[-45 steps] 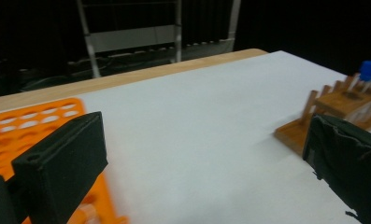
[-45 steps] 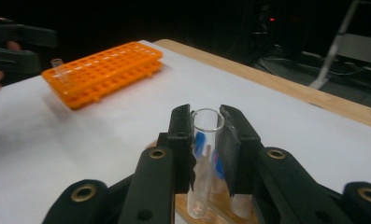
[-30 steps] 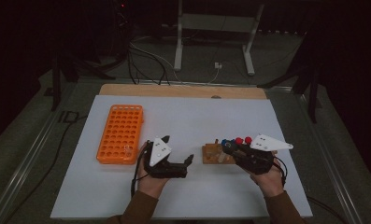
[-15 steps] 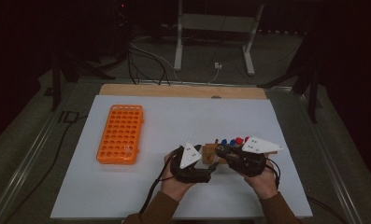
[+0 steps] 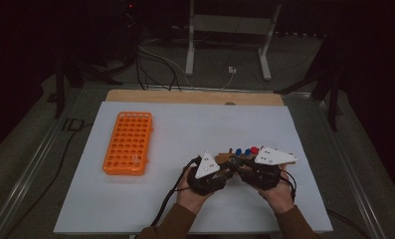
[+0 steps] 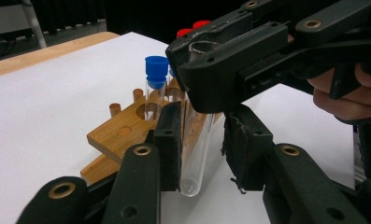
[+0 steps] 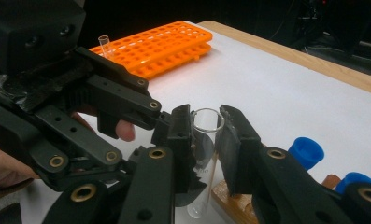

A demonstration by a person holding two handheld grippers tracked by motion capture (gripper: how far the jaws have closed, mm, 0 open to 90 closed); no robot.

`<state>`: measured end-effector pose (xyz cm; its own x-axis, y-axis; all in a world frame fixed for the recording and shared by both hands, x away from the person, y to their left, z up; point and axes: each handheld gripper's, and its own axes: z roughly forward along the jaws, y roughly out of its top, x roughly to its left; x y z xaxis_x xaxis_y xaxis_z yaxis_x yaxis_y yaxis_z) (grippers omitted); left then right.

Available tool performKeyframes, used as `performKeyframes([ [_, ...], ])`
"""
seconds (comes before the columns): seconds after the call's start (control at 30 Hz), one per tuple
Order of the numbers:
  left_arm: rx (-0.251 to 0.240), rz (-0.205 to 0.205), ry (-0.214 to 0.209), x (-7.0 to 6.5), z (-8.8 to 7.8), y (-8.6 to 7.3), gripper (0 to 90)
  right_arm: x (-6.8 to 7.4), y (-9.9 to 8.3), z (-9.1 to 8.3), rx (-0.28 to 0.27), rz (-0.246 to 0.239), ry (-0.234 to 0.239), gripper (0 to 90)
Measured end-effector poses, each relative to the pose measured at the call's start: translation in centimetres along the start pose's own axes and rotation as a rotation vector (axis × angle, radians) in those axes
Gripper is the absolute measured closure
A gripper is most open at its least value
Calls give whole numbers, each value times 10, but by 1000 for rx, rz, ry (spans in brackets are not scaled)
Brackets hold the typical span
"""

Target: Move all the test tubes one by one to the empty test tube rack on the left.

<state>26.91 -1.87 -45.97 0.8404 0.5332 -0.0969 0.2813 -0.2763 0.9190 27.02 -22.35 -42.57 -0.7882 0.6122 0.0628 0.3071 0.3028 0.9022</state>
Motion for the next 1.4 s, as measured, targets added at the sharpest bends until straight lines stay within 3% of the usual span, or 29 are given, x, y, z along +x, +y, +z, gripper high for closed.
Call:
performKeyframes([
  [0.03, 3, 4, 2, 0, 0, 0, 731, 1, 0, 0, 2, -2, 0, 758],
  [0.2, -5, 11, 11, 0, 0, 0, 762, 0, 0, -1, -6, 5, 4, 727],
  [0.37, -6, 6, 25, 2, -2, 0, 764, -4, 1, -5, -37, 28, 9, 420],
  [0.47, -7, 6, 38, 5, -4, -1, 765, -7, 2, -8, -53, 35, -17, 300],
  [0.6, -10, 0, 53, 10, -11, -1, 765, -12, 2, -13, -67, 59, -53, 165],
  [0.67, -17, -4, 60, 12, -16, -1, 766, -14, 2, -15, -78, 66, -65, 143],
  [0.8, -26, -4, 81, 19, -28, -2, 766, -18, 1, -20, -91, 52, -84, 49],
  [0.97, -33, -7, 110, 28, -44, -4, 765, -25, -3, -27, -94, 57, -115, 2],
  [1.4, -48, -26, 180, 50, -87, -14, 764, -37, -8, -39, -117, 92, -171, 0],
])
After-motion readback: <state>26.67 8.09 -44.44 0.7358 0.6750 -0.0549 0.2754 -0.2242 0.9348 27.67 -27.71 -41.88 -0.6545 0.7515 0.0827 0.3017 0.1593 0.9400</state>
